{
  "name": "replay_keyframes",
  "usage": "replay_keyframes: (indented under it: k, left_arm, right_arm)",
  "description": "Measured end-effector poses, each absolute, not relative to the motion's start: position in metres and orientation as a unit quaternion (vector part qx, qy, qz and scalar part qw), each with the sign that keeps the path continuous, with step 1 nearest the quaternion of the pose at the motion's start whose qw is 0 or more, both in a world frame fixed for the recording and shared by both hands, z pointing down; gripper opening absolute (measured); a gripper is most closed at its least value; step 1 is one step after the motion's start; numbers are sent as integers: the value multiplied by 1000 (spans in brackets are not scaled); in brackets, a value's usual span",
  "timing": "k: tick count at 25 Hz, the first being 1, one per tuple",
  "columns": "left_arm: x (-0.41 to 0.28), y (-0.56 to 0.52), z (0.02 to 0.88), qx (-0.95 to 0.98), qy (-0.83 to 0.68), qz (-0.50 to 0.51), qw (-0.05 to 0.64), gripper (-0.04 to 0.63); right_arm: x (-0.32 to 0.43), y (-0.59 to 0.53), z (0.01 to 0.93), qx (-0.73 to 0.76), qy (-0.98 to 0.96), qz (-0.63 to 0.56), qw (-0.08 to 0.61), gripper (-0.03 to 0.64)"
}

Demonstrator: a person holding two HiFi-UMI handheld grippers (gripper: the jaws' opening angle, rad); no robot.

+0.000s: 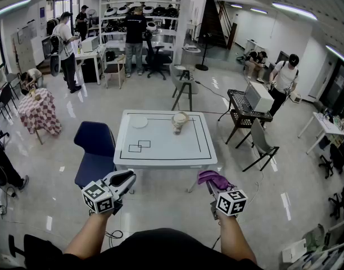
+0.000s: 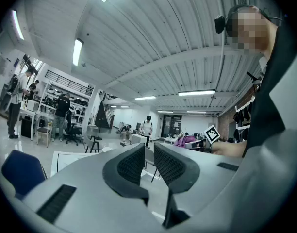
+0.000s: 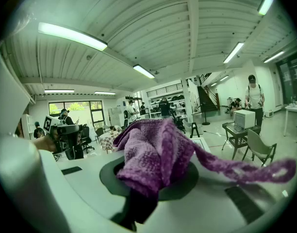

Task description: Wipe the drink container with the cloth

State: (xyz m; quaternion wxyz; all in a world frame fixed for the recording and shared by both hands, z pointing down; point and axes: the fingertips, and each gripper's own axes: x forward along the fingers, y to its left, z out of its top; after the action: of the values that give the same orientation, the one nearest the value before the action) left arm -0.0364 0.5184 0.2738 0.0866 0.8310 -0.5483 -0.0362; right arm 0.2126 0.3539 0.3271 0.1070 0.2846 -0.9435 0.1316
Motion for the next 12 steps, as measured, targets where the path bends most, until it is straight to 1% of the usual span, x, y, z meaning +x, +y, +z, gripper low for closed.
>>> replay_keyframes:
  k: [12]
  left_arm:
    - [-50, 525, 292, 835, -538, -32, 106, 64]
  right_arm:
    - [199, 361, 340, 289, -940, 138, 117, 83]
